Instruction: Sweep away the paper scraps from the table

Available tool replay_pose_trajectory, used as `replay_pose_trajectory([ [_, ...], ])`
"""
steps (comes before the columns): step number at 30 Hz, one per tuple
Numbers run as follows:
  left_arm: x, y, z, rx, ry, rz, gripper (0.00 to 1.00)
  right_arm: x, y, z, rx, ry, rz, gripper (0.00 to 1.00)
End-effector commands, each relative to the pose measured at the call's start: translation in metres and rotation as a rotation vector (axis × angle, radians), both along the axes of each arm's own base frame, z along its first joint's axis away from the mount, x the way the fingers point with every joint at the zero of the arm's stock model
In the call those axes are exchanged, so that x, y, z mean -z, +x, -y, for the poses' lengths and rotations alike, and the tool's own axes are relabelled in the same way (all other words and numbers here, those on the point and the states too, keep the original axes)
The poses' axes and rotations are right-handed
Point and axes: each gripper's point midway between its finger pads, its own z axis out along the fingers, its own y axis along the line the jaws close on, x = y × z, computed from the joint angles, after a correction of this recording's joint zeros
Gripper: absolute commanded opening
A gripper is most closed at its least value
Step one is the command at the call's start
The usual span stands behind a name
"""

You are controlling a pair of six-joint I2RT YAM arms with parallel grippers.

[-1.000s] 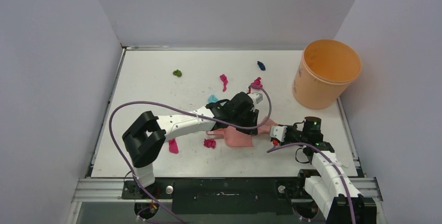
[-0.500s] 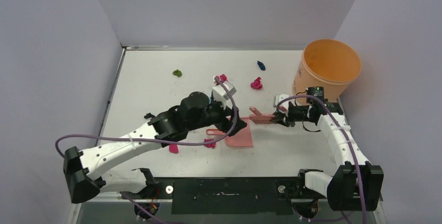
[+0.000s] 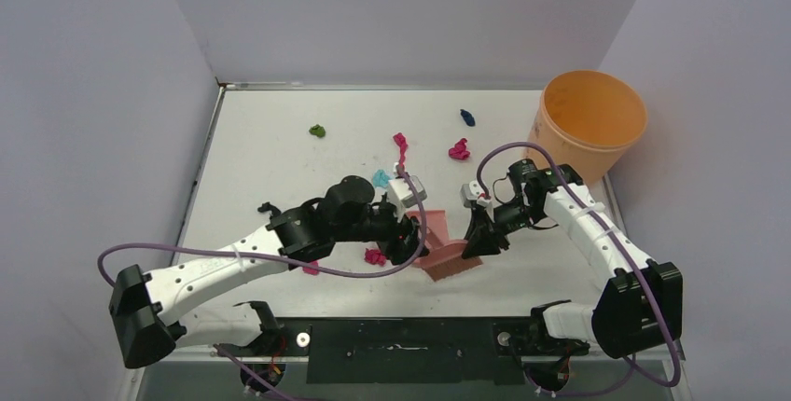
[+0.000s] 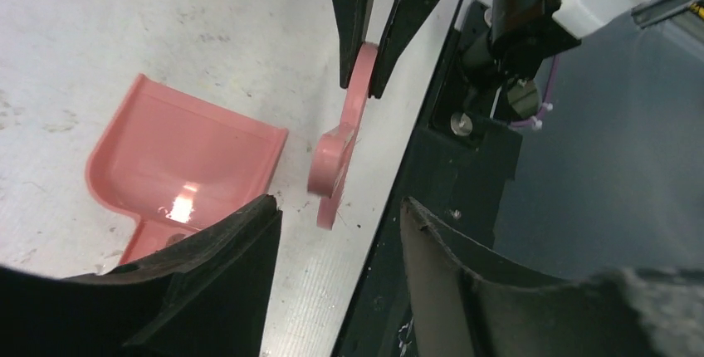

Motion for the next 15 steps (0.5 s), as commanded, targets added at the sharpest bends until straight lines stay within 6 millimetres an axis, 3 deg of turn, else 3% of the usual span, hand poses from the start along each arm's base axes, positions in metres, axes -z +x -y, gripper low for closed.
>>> replay_pose_trajectory([
  [1, -0.008, -0.008, 0.024, 0.121, -0.018, -0.017, 0.49, -0.013, -0.007, -0.009, 0.006, 0.052, -0.063, 0.05],
  [10, -0.021, -0.014, 0.037, 0.190, -0.036, 0.007, 0.43, -0.008, -0.011, -0.012, -0.018, 0.013, -0.106, 0.05],
  [15, -0.025, -0.019, 0.039, 0.246, -0.013, 0.012, 0.29, -0.006, -0.014, -0.014, -0.045, 0.009, -0.122, 0.05],
])
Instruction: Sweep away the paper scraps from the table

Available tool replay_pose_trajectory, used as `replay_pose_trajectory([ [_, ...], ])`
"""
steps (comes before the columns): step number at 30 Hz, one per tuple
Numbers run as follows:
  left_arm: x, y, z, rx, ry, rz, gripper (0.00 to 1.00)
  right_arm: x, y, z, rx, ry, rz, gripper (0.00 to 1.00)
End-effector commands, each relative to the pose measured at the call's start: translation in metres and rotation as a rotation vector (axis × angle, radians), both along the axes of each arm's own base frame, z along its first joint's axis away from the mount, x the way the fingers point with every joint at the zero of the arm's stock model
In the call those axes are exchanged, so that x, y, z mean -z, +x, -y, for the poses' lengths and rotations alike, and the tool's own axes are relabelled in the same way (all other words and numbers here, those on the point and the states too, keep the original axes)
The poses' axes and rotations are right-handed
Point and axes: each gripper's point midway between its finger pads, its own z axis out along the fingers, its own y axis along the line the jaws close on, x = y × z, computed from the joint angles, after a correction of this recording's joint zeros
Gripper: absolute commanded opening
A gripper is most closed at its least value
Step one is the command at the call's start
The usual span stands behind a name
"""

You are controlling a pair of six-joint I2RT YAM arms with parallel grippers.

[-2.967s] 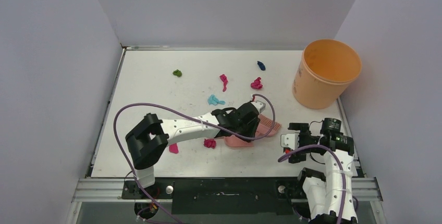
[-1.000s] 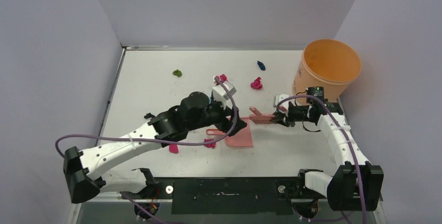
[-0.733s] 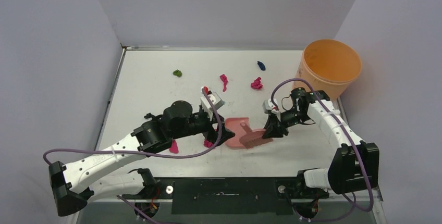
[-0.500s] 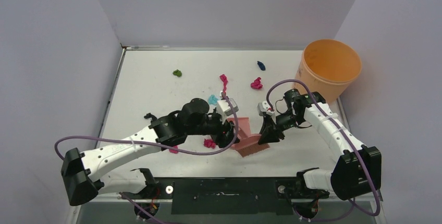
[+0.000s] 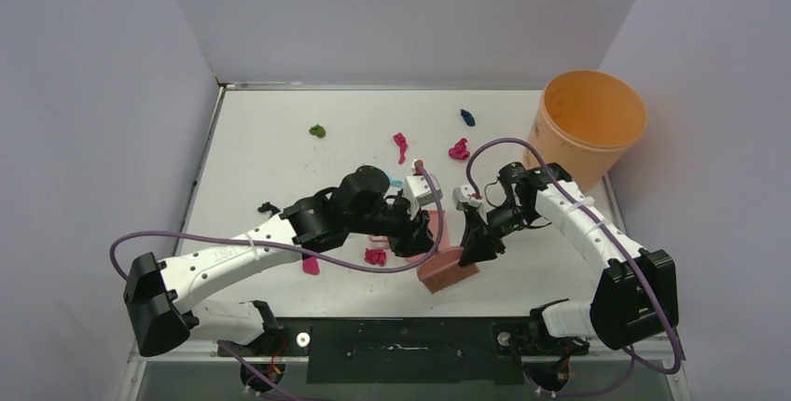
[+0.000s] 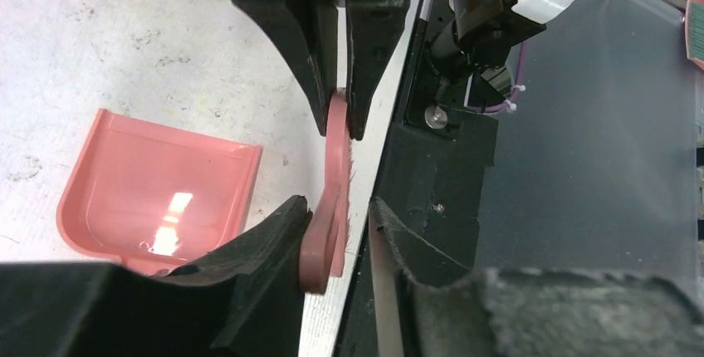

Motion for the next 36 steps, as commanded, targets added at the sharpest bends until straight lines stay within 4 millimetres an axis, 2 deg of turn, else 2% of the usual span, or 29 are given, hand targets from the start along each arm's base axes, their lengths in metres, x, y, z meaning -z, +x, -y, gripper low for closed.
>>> replay_pose_trajectory([
  [1, -0.027, -0.009, 0.011, 0.113, -0.032, 0.038, 0.26, -0.011, 0.000, -0.007, -0.016, 0.039, -0.007, 0.05],
  [7, -0.021, -0.010, 0.009, 0.135, 0.040, 0.032, 0.21, -0.012, -0.001, -0.007, -0.015, 0.041, 0.006, 0.05],
  [18, -0.010, -0.011, 0.001, 0.142, 0.121, 0.014, 0.23, -0.012, 0.001, -0.007, -0.004, 0.039, 0.014, 0.06],
  [26, -0.008, -0.007, 0.002, 0.119, 0.112, 0.028, 0.32, -0.013, 0.001, -0.007, 0.002, 0.040, 0.021, 0.05],
  [33, -0.007, -0.007, 0.002, 0.125, 0.114, 0.030, 0.31, -0.013, 0.001, -0.007, 0.001, 0.040, 0.020, 0.05],
  [36, -0.001, -0.005, 0.001, 0.116, 0.134, 0.031, 0.37, -0.013, 0.000, -0.007, -0.002, 0.040, 0.023, 0.05],
])
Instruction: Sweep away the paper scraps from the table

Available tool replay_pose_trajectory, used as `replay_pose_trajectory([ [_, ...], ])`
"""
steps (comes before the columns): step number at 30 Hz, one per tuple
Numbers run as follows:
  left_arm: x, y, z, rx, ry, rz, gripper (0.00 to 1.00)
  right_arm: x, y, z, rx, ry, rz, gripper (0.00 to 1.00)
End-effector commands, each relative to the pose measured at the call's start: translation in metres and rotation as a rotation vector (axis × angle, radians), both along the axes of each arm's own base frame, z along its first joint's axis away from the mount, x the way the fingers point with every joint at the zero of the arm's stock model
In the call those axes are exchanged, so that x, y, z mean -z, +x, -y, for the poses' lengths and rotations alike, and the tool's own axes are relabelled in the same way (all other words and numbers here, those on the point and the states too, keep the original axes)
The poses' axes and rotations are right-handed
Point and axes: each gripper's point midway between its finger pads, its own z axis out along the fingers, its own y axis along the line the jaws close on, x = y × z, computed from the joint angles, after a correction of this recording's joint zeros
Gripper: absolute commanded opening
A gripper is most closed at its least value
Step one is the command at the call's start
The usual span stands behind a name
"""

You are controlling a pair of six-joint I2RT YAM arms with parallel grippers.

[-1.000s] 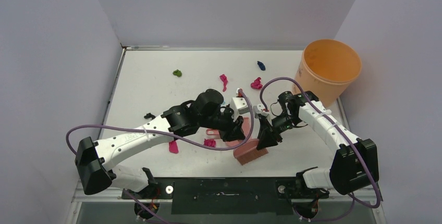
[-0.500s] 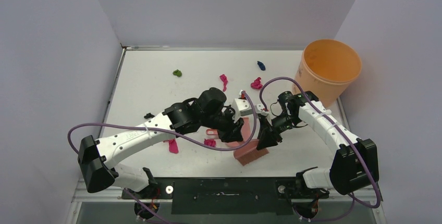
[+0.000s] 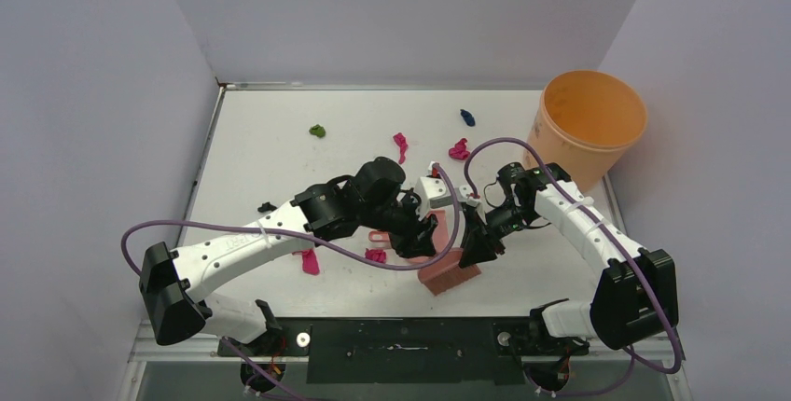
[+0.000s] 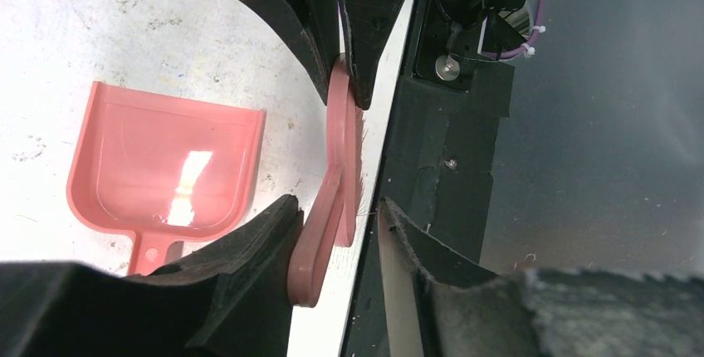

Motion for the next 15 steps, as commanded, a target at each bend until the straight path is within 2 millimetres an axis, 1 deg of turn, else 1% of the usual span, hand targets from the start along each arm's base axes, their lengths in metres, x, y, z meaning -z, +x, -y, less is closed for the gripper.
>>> replay_pose_trajectory([
  [1, -0.008, -0.003, 0.003, 0.023, -0.020, 0.016, 0.37, -0.015, 0.004, -0.007, 0.001, 0.062, 0.050, 0.05],
  [6, -0.003, 0.002, 0.003, 0.007, 0.005, 0.025, 0.37, -0.015, 0.004, -0.007, 0.002, 0.060, 0.047, 0.05],
  [12, 0.009, 0.002, 0.004, 0.020, 0.051, 0.006, 0.33, -0.015, 0.004, -0.007, 0.003, 0.062, 0.052, 0.05],
  [15, 0.008, 0.002, 0.005, 0.024, 0.040, 0.007, 0.29, -0.015, 0.005, -0.008, 0.007, 0.059, 0.050, 0.05],
])
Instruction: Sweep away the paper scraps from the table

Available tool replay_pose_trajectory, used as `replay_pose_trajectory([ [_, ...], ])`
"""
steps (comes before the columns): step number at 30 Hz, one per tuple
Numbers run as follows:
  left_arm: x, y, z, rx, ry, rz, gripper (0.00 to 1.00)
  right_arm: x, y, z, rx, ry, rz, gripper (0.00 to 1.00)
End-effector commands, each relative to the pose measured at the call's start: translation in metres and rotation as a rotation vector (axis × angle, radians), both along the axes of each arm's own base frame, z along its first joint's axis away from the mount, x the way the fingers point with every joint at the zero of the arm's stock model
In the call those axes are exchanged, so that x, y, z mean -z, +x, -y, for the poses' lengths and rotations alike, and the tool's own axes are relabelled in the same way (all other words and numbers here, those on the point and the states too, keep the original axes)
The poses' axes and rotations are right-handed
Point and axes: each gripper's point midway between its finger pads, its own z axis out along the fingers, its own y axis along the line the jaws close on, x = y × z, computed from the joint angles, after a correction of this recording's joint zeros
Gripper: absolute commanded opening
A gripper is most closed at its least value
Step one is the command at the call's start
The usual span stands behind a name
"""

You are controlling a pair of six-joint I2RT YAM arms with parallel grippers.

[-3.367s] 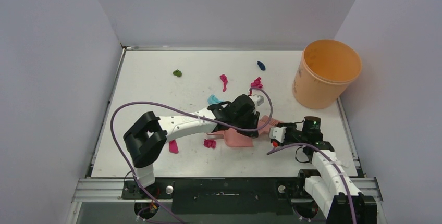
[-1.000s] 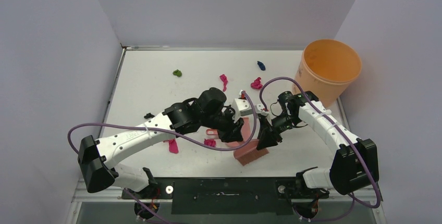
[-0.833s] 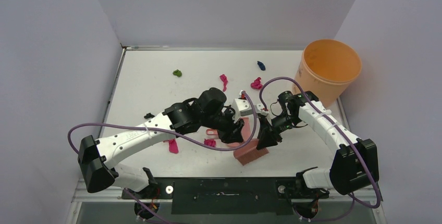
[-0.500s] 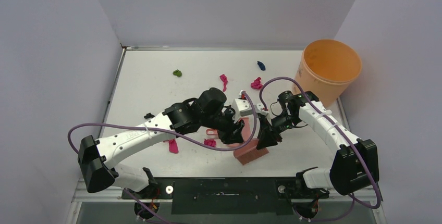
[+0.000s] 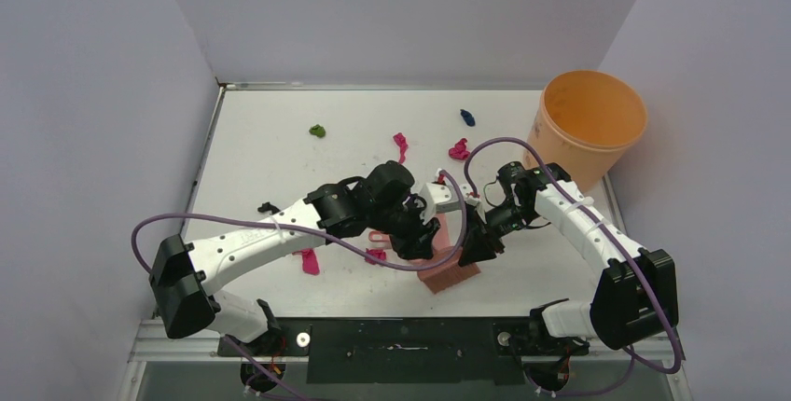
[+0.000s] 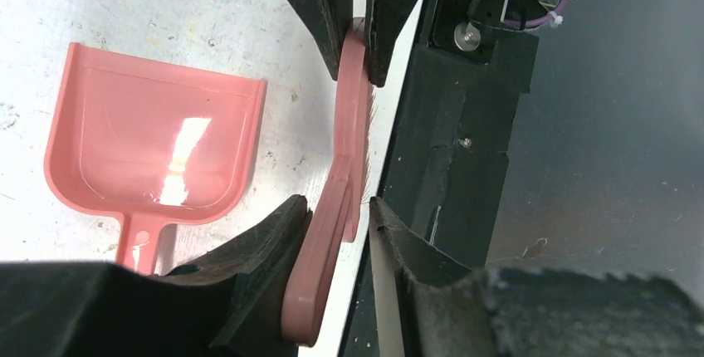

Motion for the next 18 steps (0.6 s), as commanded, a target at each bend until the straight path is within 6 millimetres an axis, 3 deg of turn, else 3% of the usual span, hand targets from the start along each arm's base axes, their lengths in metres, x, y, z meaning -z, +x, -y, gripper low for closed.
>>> replay_pose_trajectory([
  [1, -0.019, 0.000, 0.008, 0.029, -0.052, 0.035, 0.29, -0.015, 0.003, -0.007, 0.003, 0.058, 0.041, 0.05],
  [8, -0.038, 0.007, 0.007, 0.003, -0.112, 0.079, 0.35, -0.014, 0.004, -0.007, 0.007, 0.053, 0.037, 0.05],
  [14, -0.037, 0.004, 0.006, 0.020, -0.103, 0.060, 0.26, -0.014, 0.004, -0.007, 0.007, 0.053, 0.034, 0.05],
  [18, -0.036, 0.005, 0.006, 0.015, -0.109, 0.063, 0.26, -0.014, 0.004, -0.007, 0.008, 0.054, 0.035, 0.05],
])
